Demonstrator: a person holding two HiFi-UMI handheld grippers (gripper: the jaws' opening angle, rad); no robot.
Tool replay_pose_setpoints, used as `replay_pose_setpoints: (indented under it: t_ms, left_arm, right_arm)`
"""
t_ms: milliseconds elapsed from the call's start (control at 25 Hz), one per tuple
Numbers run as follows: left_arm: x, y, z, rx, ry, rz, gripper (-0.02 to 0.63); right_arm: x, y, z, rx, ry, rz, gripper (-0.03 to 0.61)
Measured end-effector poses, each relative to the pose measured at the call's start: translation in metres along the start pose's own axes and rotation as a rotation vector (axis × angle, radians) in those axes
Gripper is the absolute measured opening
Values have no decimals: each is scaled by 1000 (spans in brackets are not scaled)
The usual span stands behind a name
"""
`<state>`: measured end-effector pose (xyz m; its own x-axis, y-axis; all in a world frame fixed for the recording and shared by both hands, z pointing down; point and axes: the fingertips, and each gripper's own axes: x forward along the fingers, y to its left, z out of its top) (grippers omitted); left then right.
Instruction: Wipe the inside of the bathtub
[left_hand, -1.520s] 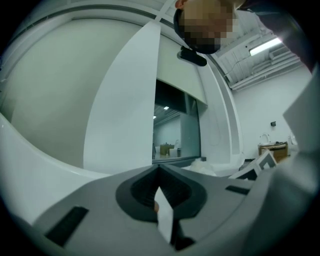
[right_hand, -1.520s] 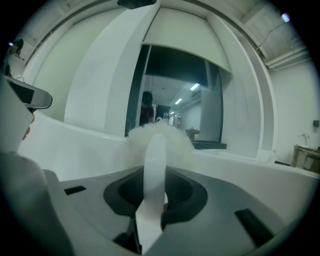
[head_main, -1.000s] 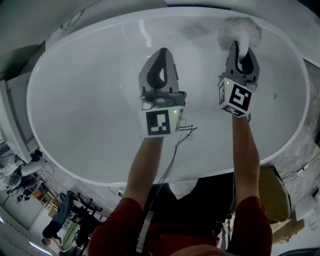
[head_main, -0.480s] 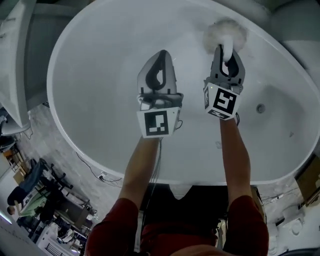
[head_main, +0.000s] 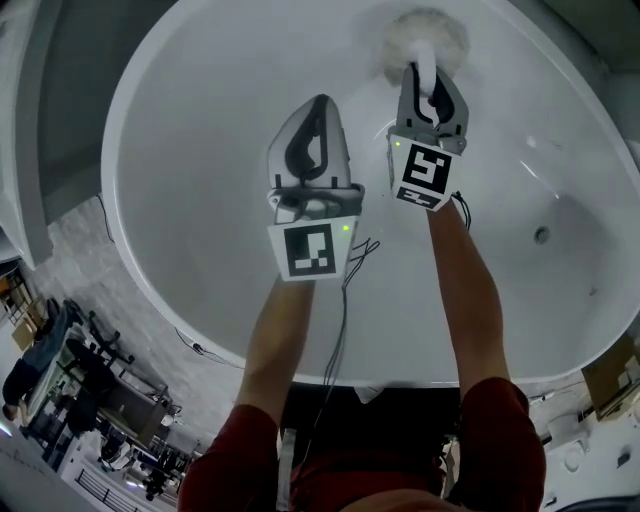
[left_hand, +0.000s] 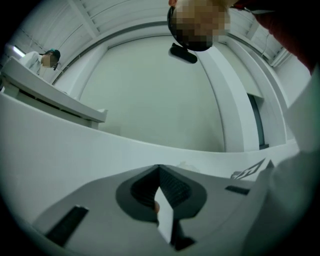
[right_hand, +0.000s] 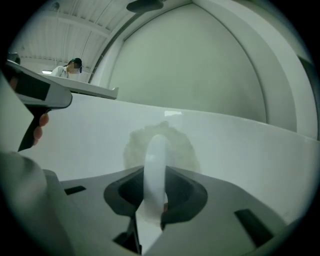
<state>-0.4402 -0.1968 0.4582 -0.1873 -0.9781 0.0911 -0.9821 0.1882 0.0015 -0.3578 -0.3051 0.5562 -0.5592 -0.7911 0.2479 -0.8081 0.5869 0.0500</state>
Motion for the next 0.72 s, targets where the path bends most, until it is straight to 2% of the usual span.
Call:
replay_pose_setpoints:
  t_ms: [200, 560, 640, 720]
  left_arm:
    - [3, -1, -20, -5, 11, -14, 15]
    - [4, 1, -17, 6, 18, -24, 15]
    - [5, -12, -16, 8, 20, -28, 15]
    - [5, -55, -16, 10, 29, -41, 15]
  right_arm:
    - [40, 2, -27, 21, 73, -2, 92]
    - [43, 5, -22, -26, 70, -10, 92]
    - [36, -14, -22, -26, 73, -32, 92]
    - [15, -58, -31, -36, 81, -51, 92]
